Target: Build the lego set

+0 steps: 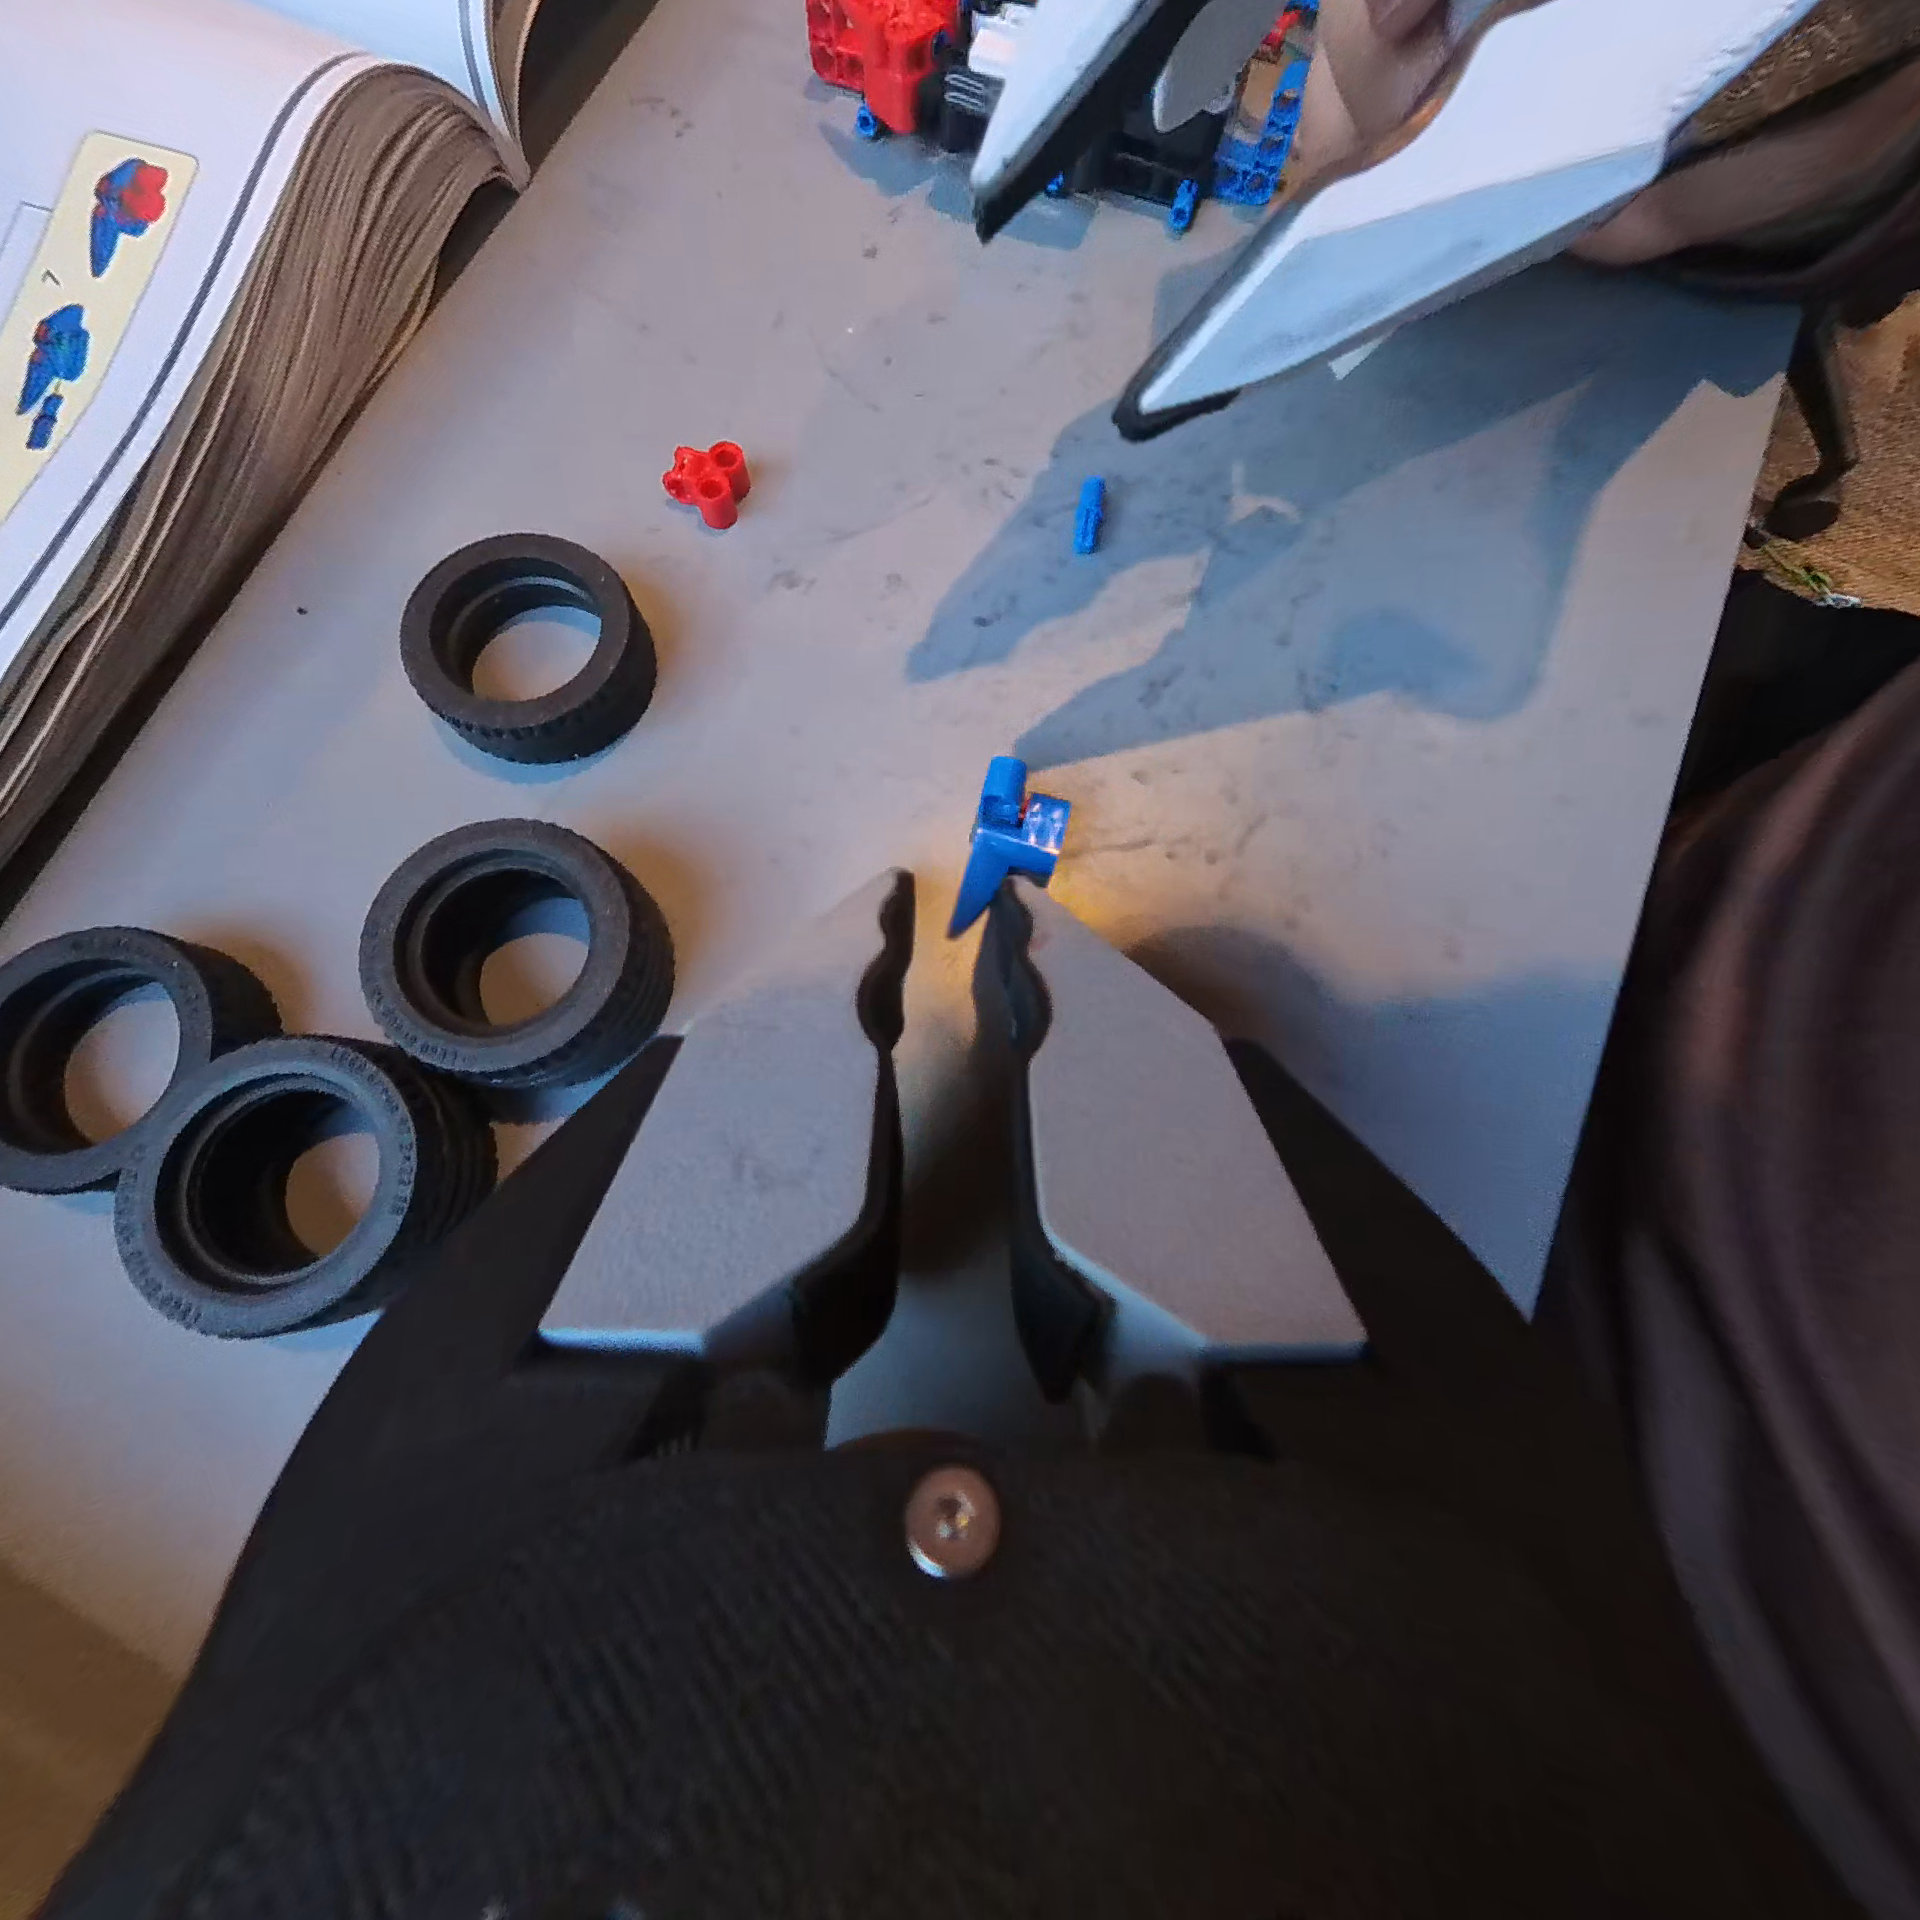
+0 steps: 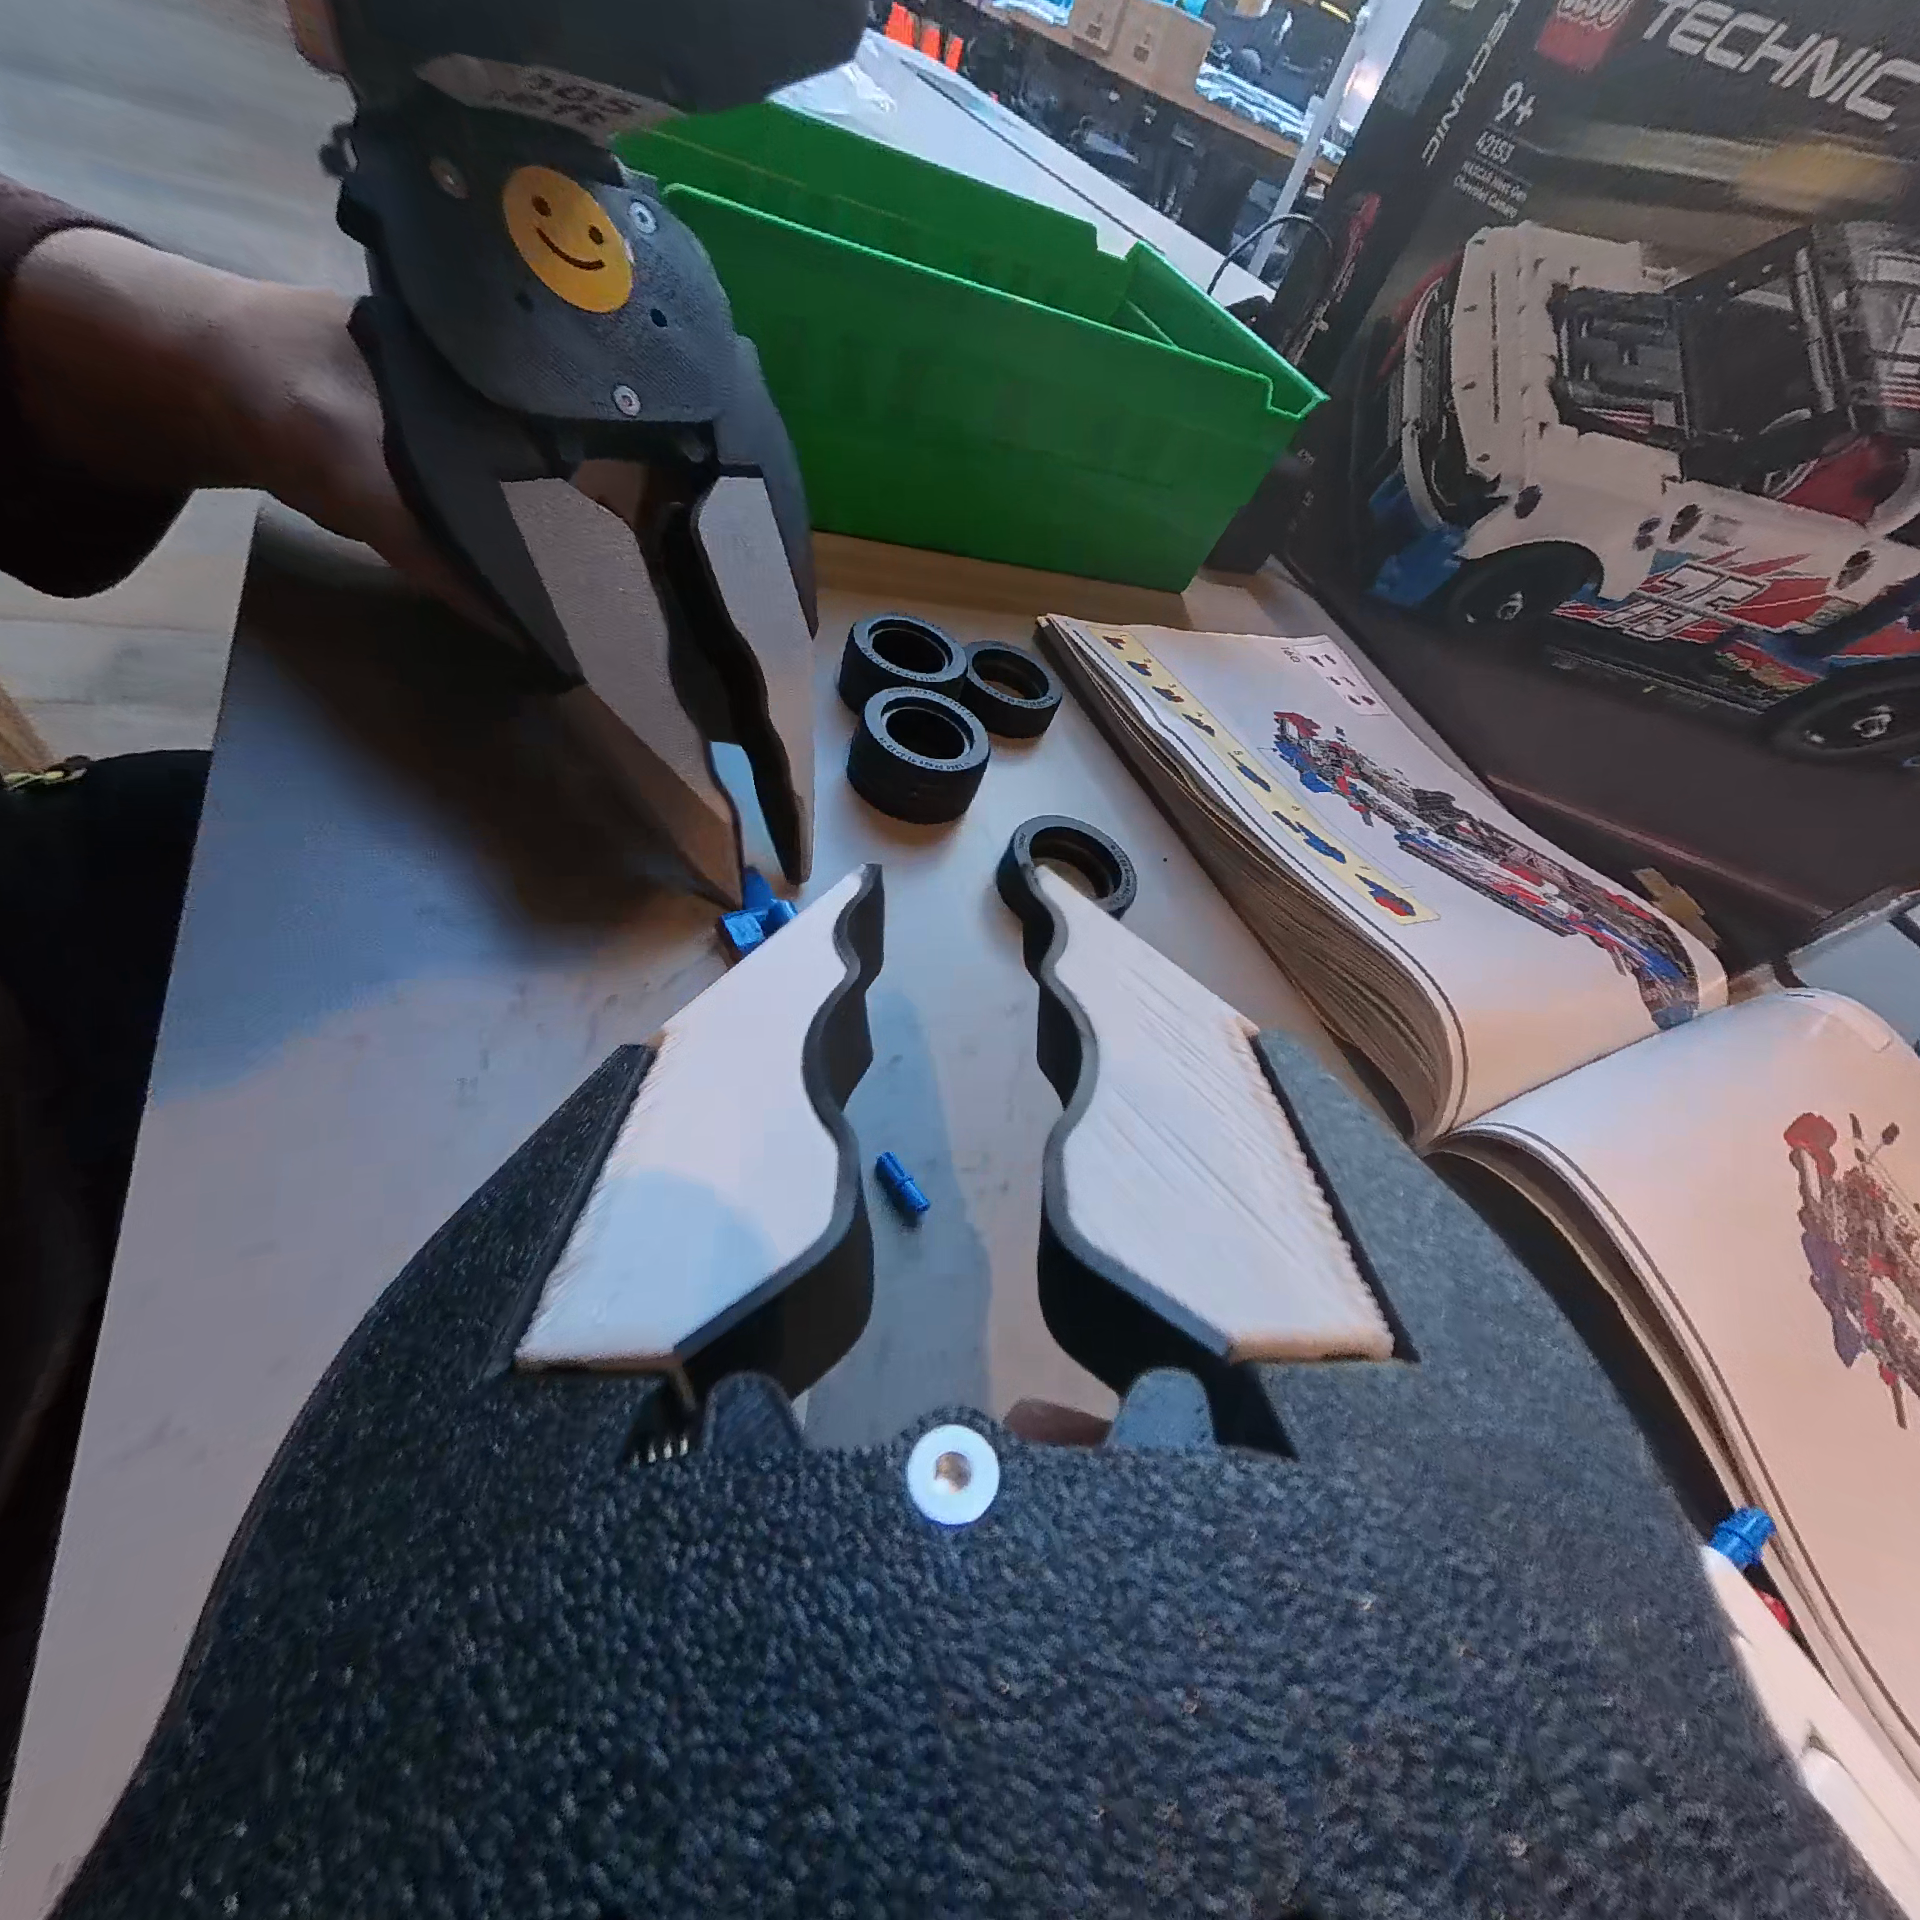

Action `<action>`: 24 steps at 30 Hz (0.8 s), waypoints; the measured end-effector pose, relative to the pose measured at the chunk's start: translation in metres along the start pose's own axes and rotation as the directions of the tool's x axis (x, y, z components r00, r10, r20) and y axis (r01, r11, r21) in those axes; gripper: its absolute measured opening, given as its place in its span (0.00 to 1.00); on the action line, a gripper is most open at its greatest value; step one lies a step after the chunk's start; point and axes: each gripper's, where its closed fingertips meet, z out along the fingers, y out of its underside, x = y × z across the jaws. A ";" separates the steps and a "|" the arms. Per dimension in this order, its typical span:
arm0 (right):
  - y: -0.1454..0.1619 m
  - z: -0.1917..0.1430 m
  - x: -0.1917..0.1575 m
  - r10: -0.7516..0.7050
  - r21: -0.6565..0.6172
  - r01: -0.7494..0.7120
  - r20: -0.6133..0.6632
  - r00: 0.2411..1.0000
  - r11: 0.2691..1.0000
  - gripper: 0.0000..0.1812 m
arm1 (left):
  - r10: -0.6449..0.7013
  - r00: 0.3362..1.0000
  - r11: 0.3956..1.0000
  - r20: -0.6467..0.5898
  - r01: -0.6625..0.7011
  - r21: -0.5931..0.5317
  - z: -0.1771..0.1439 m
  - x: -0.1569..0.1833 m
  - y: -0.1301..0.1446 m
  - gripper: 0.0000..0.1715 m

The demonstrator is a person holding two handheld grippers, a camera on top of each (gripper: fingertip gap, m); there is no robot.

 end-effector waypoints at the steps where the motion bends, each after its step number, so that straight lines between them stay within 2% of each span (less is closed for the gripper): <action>1: 0.001 0.001 -0.001 -0.007 -0.007 0.007 0.006 1.000 1.000 0.15 | 0.006 1.000 1.000 -0.001 -0.006 -0.002 0.001 0.000 0.000 0.05; 3: 0.004 0.003 -0.004 -0.024 -0.029 0.025 0.014 1.000 0.999 0.15 | 0.019 1.000 1.000 -0.001 -0.019 -0.004 0.001 0.001 0.000 0.02; 10: 0.014 0.011 -0.010 -0.032 -0.100 0.037 0.056 0.998 0.994 0.15 | 0.106 0.992 0.994 0.070 -0.106 -0.005 0.001 0.002 -0.001 0.01; 16: 0.025 0.015 -0.033 0.010 -0.177 0.036 0.250 0.968 0.984 0.18 | 0.139 0.989 0.990 0.049 -0.141 0.027 -0.002 0.008 -0.004 0.01; 20: 0.032 0.016 -0.045 -0.021 -0.217 0.094 0.317 0.948 0.972 0.21 | 0.191 0.981 0.980 0.014 -0.192 0.054 -0.005 0.016 -0.006 0.01; 24: 0.041 0.019 -0.055 -0.078 -0.256 0.177 0.354 0.932 0.950 0.18 | 0.297 0.955 0.954 -0.006 -0.297 0.048 -0.004 0.028 -0.002 0.01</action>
